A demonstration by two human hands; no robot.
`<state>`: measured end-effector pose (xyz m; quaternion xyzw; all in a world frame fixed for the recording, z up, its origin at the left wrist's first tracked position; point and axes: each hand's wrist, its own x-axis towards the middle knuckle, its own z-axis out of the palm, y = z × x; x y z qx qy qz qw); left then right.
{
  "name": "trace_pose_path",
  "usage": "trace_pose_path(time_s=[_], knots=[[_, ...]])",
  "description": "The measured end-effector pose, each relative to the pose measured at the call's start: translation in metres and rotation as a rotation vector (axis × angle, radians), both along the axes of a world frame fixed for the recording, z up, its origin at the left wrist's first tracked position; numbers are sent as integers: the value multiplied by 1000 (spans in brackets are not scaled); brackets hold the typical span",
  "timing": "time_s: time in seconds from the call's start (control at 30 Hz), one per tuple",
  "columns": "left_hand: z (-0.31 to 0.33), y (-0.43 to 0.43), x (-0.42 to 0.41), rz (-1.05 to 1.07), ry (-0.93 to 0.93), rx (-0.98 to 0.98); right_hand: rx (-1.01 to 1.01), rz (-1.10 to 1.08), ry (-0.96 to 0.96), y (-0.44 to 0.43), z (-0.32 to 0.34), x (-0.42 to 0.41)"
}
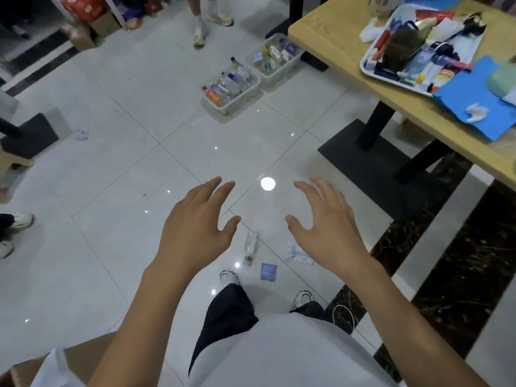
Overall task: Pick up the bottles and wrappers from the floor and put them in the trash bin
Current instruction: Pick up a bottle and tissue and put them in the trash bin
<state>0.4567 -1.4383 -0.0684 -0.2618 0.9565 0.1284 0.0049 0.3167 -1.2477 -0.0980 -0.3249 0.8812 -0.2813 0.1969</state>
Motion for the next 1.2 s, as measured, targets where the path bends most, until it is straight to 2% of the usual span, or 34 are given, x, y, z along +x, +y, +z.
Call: trace_pose_path(time_s=[0.27,0.47,0.67,0.87,1.07,1.2], knots=[[-38,-93,-19,-20,36,65,4,-101,-24,-77,-19,0],[-119,-150,-50,40,88,150,14,-147,14,-146,-82,-26],[-271,-153,-59,71,32,152,122,-49,-23,-174,-225,-42],[-451,-118,-49,155,-193,197,240,57,-64,-159,-382,-34],[-612,-109,-47,185,-284,214,164,35,-8,-153,-509,-14],[-734,-116,-54,213,-389,257,180,21,-35,-160,-598,-7]])
